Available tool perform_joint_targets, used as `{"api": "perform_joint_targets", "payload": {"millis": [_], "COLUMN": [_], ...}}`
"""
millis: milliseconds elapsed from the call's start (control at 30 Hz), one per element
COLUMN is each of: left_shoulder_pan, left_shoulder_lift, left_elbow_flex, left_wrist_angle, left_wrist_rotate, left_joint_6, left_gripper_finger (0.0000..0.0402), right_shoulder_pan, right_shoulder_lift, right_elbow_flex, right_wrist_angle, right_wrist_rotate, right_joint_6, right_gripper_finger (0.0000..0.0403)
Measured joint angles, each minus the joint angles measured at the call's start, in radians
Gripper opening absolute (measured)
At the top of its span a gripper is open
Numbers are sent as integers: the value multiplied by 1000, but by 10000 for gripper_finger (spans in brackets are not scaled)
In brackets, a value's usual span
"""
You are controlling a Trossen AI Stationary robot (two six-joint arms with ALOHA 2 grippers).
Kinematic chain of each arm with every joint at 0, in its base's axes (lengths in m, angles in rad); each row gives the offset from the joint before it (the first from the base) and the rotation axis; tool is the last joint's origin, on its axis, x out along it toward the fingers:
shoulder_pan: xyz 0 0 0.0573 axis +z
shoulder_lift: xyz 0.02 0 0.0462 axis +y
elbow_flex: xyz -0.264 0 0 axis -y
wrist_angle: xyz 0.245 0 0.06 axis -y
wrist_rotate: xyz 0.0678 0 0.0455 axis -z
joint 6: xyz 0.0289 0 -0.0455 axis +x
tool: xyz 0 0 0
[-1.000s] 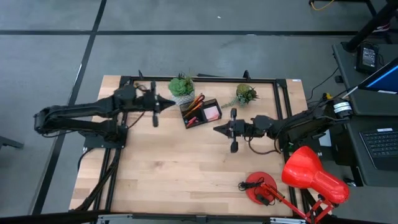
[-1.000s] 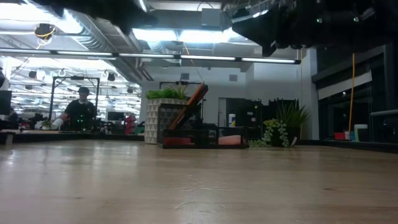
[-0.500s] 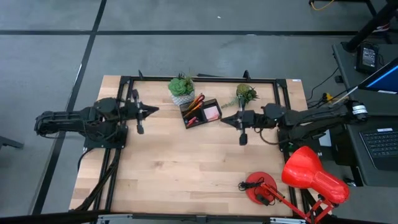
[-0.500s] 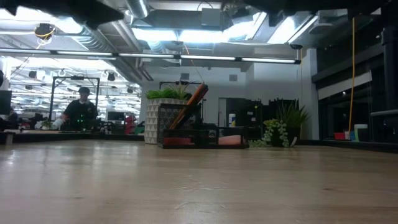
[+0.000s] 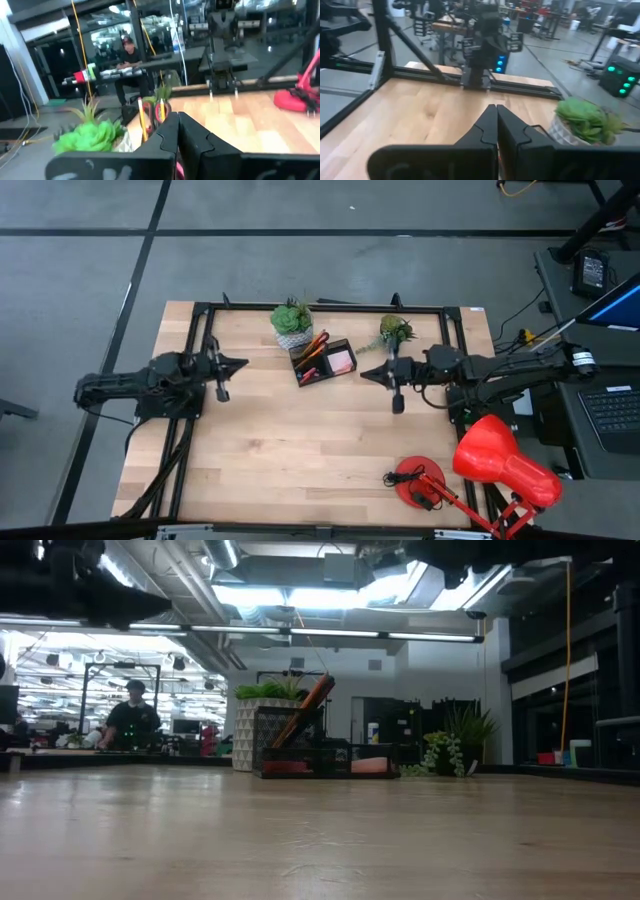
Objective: Pick and place office supplies into organizer
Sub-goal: Return to Home Position
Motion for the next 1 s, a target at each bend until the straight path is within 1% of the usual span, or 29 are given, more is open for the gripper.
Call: {"api": "perform_joint_targets", "payload": {"millis": [100,200,267,400,500,567,633,767,833,1000], "left_shoulder_pan": [0,0,0,0,0,0,0,0,0,0], "left_shoulder_lift": [23,22,20,21,21,21,21,21,21,21], "left_elbow_flex": [-63,-114,-113,-113,-113,-113,-113,-113,-113,-113], "left_wrist_angle": [101,198,182,169,162,145,135,125,124,122], "left_wrist_rotate": [0,22,27,24,23,22,22,22,23,25], "left_joint_6": [-17,-18,-31,-39,-38,-52,-88,-154,-185,-219], "left_gripper_finger": [2,1,1,2,1,3,3,1,2,6], "right_shoulder_pan": [0,13,23,34,22,6,-13,-44,-46,-45], "right_shoulder_lift": [3,2,-1,-5,-44,-113,-203,-405,-480,-616], "right_elbow_flex": [0,-14,-61,-195,-267,-295,-310,-312,-330,-455], "right_wrist_angle": [-4,14,79,279,348,349,308,120,49,29], "right_wrist_rotate": [-40,-49,-50,-50,-48,-47,-47,-47,-48,-56], "right_joint_6": [3,6,4,8,11,6,-2,-16,5,45], "right_gripper_finger": [2,2,2,2,2,2,2,2,2,2]}}
